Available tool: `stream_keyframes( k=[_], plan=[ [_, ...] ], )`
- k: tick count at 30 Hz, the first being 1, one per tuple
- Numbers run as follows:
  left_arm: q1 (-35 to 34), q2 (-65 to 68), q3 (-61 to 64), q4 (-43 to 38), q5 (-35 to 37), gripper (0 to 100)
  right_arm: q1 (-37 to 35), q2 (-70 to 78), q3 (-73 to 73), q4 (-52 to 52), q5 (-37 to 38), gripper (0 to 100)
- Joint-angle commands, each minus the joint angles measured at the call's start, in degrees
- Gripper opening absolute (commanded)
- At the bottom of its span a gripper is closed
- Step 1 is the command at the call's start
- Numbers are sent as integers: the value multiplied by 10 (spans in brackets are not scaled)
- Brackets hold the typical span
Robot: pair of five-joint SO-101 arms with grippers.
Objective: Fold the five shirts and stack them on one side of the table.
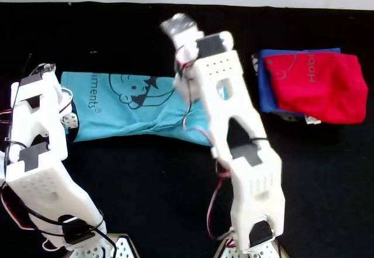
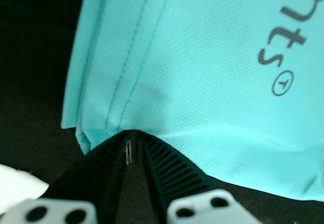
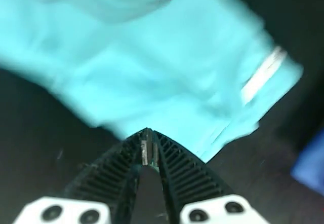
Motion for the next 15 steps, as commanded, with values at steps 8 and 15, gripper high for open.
stream_keyframes(
  k=[8,15],
  plan=[
    [1,1,1,-21,5,9,-98,-71,295,-173,-5,6],
    [1,1,1,-19,5,9,-98,-67,294,-320,-5,6]
  ],
)
